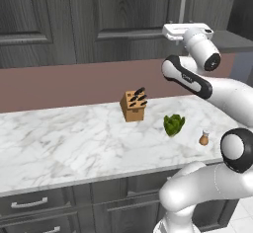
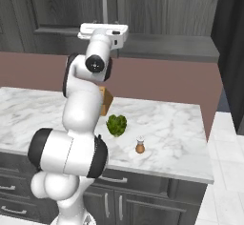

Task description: Pick the pan from the cabinet and place it on the stove. Then turn on the stove burner for the pan.

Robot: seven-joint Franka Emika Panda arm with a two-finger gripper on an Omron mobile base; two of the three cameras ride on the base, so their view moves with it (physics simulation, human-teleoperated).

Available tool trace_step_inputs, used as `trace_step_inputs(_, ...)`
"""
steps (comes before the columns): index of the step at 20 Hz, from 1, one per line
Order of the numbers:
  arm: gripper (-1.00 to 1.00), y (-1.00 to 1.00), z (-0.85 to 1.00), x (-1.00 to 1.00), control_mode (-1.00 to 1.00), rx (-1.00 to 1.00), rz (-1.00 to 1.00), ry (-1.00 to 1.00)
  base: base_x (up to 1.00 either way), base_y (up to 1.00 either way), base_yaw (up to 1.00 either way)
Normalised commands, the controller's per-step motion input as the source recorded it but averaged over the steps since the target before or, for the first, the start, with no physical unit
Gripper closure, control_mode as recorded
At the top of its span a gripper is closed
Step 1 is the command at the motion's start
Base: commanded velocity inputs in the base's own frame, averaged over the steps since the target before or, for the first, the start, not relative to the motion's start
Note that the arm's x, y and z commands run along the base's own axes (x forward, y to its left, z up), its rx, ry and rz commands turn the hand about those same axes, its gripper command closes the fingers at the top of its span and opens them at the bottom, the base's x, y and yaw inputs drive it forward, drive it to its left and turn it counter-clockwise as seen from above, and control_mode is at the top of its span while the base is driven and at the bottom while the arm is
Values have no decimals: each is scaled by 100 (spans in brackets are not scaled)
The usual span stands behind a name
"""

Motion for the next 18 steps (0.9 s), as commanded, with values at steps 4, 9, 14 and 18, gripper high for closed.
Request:
trace_step_inputs(4,-100,12,0,31,-100,0,0,0,0,0,0)
trace_step_inputs(9,100,32,0,39,-100,0,0,2,0,0,0)
trace_step_inputs(14,100,33,0,31,-100,-1,0,1,0,0,0)
trace_step_inputs(18,100,25,0,39,-100,-1,0,5,0,0,0)
